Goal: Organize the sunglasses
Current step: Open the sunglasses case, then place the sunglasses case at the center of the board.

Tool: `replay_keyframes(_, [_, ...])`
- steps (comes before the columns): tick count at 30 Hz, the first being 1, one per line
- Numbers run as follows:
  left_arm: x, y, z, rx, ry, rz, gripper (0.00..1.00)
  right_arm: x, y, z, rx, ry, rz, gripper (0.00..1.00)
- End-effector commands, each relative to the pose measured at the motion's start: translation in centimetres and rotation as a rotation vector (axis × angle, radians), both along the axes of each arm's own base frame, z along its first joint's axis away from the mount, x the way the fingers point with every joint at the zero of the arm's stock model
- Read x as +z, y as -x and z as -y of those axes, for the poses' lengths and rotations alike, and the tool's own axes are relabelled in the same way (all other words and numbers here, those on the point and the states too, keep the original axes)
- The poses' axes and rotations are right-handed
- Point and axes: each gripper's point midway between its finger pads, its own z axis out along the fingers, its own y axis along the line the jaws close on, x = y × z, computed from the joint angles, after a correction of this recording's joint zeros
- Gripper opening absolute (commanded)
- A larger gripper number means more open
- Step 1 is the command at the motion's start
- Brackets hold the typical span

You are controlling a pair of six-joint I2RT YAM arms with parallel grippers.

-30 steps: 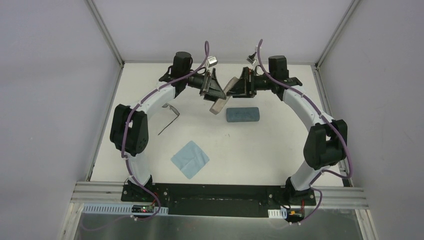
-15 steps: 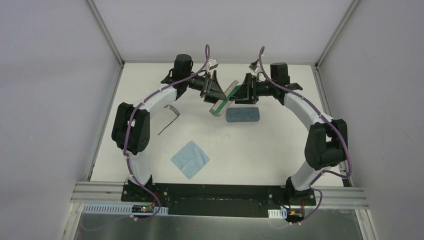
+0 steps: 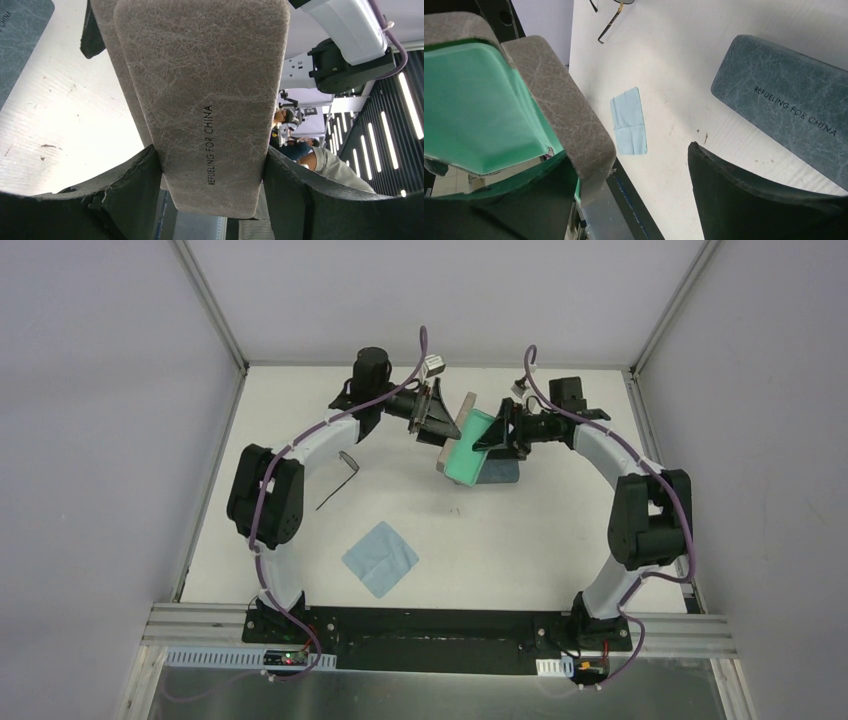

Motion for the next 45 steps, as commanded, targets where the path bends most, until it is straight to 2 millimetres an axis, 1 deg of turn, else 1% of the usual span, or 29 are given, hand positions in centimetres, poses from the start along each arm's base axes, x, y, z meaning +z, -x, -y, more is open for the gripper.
replay_keyframes(1, [4.7, 2.7, -0.4, -0.12, 0.096, 0.156, 0.0, -0.3, -0.1, 1.0, -0.036, 0.071, 0.071, 0.8])
replay_keyframes(2, [4.4, 2.5, -0.4, -0.114, 0.091, 0.146, 0.0, 0.4, 0.3, 0.9, -0.029, 0.053, 0.084, 0.8])
replay_keyframes(3, [3.9, 2.2, -0.5, -0.106, 0.084, 0.131, 0.0, 1.6, 0.5, 0.9, -0.02, 0.026, 0.104, 0.81])
replay_keyframes(5, [2.7, 1.8, -0.9, -0.087, 0.068, 0.101, 0.0, 4.8, 0.8, 0.8, 0.01, -0.032, 0.17, 0.82])
replay_keyframes(6, [1.8, 1.8, -1.1, -0.083, 0.059, 0.083, 0.0, 6.8, 1.2, 0.9, 0.03, -0.054, 0.221, 0.83])
replay_keyframes(8, [0.5, 1.8, -1.6, -0.077, 0.043, 0.046, 0.0, 9.7, 1.8, 1.5, 0.062, -0.05, 0.315, 0.84])
replay_keyframes(9, [-0.1, 1.9, -1.8, -0.08, 0.038, 0.03, 0.0, 10.6, 2.3, 1.7, 0.082, -0.036, 0.355, 0.84])
replay_keyframes(11, [-0.9, 2.3, -2.1, -0.092, 0.031, 0.002, 0.0, 11.5, 3.5, 2.0, 0.146, 0.014, 0.451, 0.83])
replay_keyframes(12, [-1.2, 2.4, -2.2, -0.096, 0.028, -0.007, 0.0, 11.4, 4.3, 1.8, 0.196, 0.053, 0.5, 0.82])
replay_keyframes(13, [-1.4, 2.5, -2.2, -0.097, 0.026, -0.014, 0.0, 11.0, 5.2, 1.6, 0.264, 0.11, 0.562, 0.8])
replay_keyframes(15, [-1.6, 2.7, -2.3, -0.101, 0.025, -0.017, 0.0, 9.5, 7.2, 0.8, 0.43, 0.237, 0.694, 0.73])
replay_keyframes(17, [-1.8, 2.9, -2.4, -0.106, 0.022, -0.031, 0.0, 8.4, 9.1, 0.1, 0.608, 0.327, 0.831, 0.65])
replay_keyframes(19, [-1.8, 3.1, -2.5, -0.107, 0.02, -0.035, 0.0, 7.8, 9.9, -0.3, 0.753, 0.397, 0.973, 0.59])
replay_keyframes(21, [-1.7, 3.5, -2.7, -0.112, 0.019, -0.042, 0.0, 7.8, 10.1, -0.8, 0.853, 0.436, 1.077, 0.55])
replay_keyframes(22, [-1.7, 3.7, -2.8, -0.115, 0.019, -0.044, 0.0, 7.9, 10.0, -1.0, 0.894, 0.455, 1.121, 0.54])
replay_keyframes(24, [-1.6, 4.2, -3.0, -0.115, 0.019, -0.046, 0.0, 8.3, 9.6, -1.6, 0.968, 0.477, 1.205, 0.49])
replay_keyframes(27, [-1.8, 4.8, -3.3, -0.117, 0.014, -0.058, 0.0, 9.5, 9.5, -2.7, 1.079, 0.497, 1.332, 0.49])
replay_keyframes(28, [-1.8, 5.0, -3.3, -0.12, 0.013, -0.064, 0.0, 9.4, 9.6, -2.6, 1.134, 0.52, 1.361, 0.49])
replay_keyframes(31, [-1.7, 5.3, -3.5, -0.129, 0.015, -0.064, 0.0, 8.2, 10.0, -2.1, 1.316, 0.565, 1.433, 0.5])
replay_keyframes(35, [-1.4, 5.4, -3.5, -0.131, 0.018, -0.058, 0.0, 6.7, 10.3, -1.4, 1.454, 0.599, 1.454, 0.5])
replay_keyframes(40, [-1.2, 5.6, -3.6, -0.138, 0.02, -0.056, 0.0, 5.5, 10.2, -2.2, 1.491, 0.602, 1.433, 0.5])
replay_keyframes(43, [-1.2, 5.7, -3.6, -0.142, 0.021, -0.056, 0.0, 4.4, 10.0, -2.7, 1.503, 0.605, 1.417, 0.5])
replay_keyframes(45, [-1.2, 5.6, -3.6, -0.145, 0.021, -0.06, 0.0, 3.6, 9.7, -2.7, 1.514, 0.623, 1.411, 0.5])
